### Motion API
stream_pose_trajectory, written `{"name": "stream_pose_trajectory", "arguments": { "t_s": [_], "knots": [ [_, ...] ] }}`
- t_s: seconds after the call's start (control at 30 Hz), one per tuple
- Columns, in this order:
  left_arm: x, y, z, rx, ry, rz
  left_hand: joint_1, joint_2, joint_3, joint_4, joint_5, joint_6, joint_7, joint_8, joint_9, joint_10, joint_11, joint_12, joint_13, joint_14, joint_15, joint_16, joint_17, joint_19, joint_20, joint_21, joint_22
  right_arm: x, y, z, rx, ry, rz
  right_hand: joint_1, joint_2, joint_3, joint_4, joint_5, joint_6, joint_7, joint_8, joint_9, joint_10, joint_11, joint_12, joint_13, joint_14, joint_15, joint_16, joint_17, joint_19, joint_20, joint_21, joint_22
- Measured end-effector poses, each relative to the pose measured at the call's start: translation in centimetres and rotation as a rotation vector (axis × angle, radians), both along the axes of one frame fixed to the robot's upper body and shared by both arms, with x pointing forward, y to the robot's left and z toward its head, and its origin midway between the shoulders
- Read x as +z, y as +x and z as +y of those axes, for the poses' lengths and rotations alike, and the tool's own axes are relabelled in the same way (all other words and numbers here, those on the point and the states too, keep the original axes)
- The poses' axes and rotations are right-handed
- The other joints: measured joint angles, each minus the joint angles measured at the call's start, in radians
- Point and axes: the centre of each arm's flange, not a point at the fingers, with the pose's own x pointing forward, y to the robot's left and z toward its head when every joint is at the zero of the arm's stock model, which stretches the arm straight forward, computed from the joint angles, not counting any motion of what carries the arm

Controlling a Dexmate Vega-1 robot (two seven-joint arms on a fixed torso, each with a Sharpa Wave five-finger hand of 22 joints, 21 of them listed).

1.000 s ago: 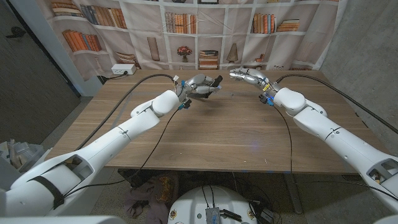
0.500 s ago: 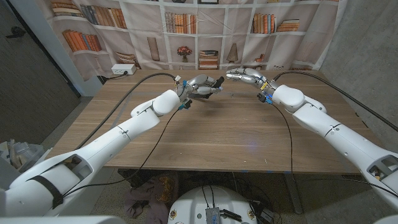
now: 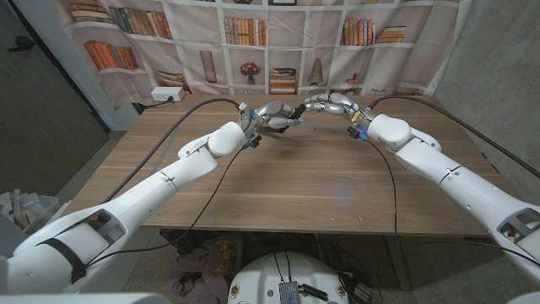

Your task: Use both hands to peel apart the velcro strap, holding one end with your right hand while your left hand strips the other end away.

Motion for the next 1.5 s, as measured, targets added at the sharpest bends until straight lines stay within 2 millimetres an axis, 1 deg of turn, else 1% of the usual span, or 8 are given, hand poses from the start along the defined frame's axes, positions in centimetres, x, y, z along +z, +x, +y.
{"name": "stream_pose_trajectory", "arguments": {
  "t_s": [0.07,0.2,0.37,0.5,0.7,0.9,1.33,1.5],
  "knots": [
    [0.0,0.0,0.0,0.001,0.000,-0.001,0.000,0.000,0.000,0.000,0.000,0.000,0.000,0.000,0.000,0.000,0.000,0.000,0.000,0.000,0.000,0.000,0.000,0.000,0.000,0.000,0.002,0.0,0.0,0.0,0.001,-0.006,0.001,-0.009,-0.013,-0.005,0.005,0.000,0.024,-0.005,0.009,0.000,0.001,-0.001,0.000,0.000,0.000,0.000,0.000,0.000,0.000,0.000,0.000,0.000],
    [0.1,0.0,0.1,0.002,0.001,-0.001,0.000,0.000,-0.003,0.003,0.000,0.000,0.000,0.000,0.000,0.000,0.000,-0.004,0.000,0.000,0.000,0.000,0.000,0.000,0.000,0.000,0.002,0.0,0.0,0.0,0.001,-0.012,0.001,-0.003,-0.021,-0.005,0.005,0.000,0.058,-0.022,0.019,0.000,0.028,-0.019,0.012,0.004,0.000,0.000,0.000,0.000,0.000,0.000,0.000,0.000],
    [0.1,0.0,0.1,0.003,-0.001,-0.002,0.000,0.000,-0.004,0.004,0.000,0.000,0.000,0.000,0.000,0.000,0.000,-0.004,0.000,0.000,0.000,0.000,0.000,0.000,0.000,0.000,0.002,0.0,-0.2,0.1,0.006,-0.022,0.000,0.008,-0.033,0.003,-0.003,-0.008,0.058,-0.015,0.019,0.000,0.041,-0.031,0.019,0.006,0.000,0.000,0.000,0.000,-0.005,-0.006,0.000,0.000],
    [0.0,0.0,0.1,0.003,-0.001,-0.001,0.000,0.000,-0.004,0.004,0.000,0.000,0.000,0.000,0.000,0.000,0.000,-0.004,0.000,0.000,0.000,0.001,0.000,0.000,0.000,0.007,0.002,0.1,-0.2,0.2,0.015,-0.027,-0.001,0.014,-0.028,0.004,-0.005,-0.008,0.053,-0.010,0.014,-0.001,0.049,-0.027,0.019,0.006,0.000,0.000,0.000,0.000,-0.014,-0.003,0.000,0.000],
    [0.0,0.0,0.1,0.003,0.001,0.000,0.000,0.000,-0.004,0.004,0.000,0.004,0.004,0.000,0.005,0.000,0.000,-0.004,0.005,0.000,0.000,0.004,0.000,0.000,0.000,0.007,0.006,0.1,-0.3,0.4,0.027,-0.027,0.000,0.018,-0.024,0.007,-0.002,-0.008,0.051,-0.008,0.010,-0.003,0.065,-0.043,0.029,0.006,0.000,0.000,0.000,0.003,-0.016,-0.005,0.000,0.000],
    [-0.1,0.0,0.0,0.002,0.007,0.003,0.000,0.000,-0.004,0.004,0.000,0.006,0.001,0.000,0.005,0.000,0.000,-0.004,0.005,0.000,0.000,0.004,0.000,0.000,0.000,0.007,0.006,-0.1,-0.3,0.5,0.038,-0.025,0.005,0.023,-0.019,0.007,-0.002,-0.016,0.046,-0.003,0.007,-0.003,0.065,-0.043,0.029,0.006,0.000,0.000,0.000,0.003,-0.027,-0.005,-0.007,0.000],
    [-0.2,0.0,-0.6,-0.007,0.038,0.005,0.000,0.000,-0.004,0.004,0.005,0.022,0.004,-0.002,0.004,0.009,-0.002,-0.004,0.009,0.000,0.000,0.009,0.000,0.000,0.000,0.015,0.006,-0.2,-0.4,0.9,0.067,-0.031,0.011,0.023,-0.019,0.010,0.001,-0.016,0.046,-0.003,0.003,-0.003,0.067,-0.045,0.029,0.002,0.000,0.000,0.000,0.007,-0.027,-0.005,-0.007,0.000],
    [-0.3,0.0,-0.7,-0.012,0.047,0.007,0.000,0.000,-0.004,0.004,0.005,0.026,0.007,-0.002,0.004,0.017,-0.002,-0.003,0.009,0.006,-0.001,0.009,0.000,0.000,0.000,0.015,0.006,-0.2,-0.4,1.1,0.075,-0.030,0.010,0.023,-0.019,0.011,0.003,-0.016,0.073,-0.025,0.007,-0.003,0.085,-0.063,0.033,0.002,0.000,0.000,0.001,0.007,-0.030,-0.009,-0.007,0.000]
  ]
}}
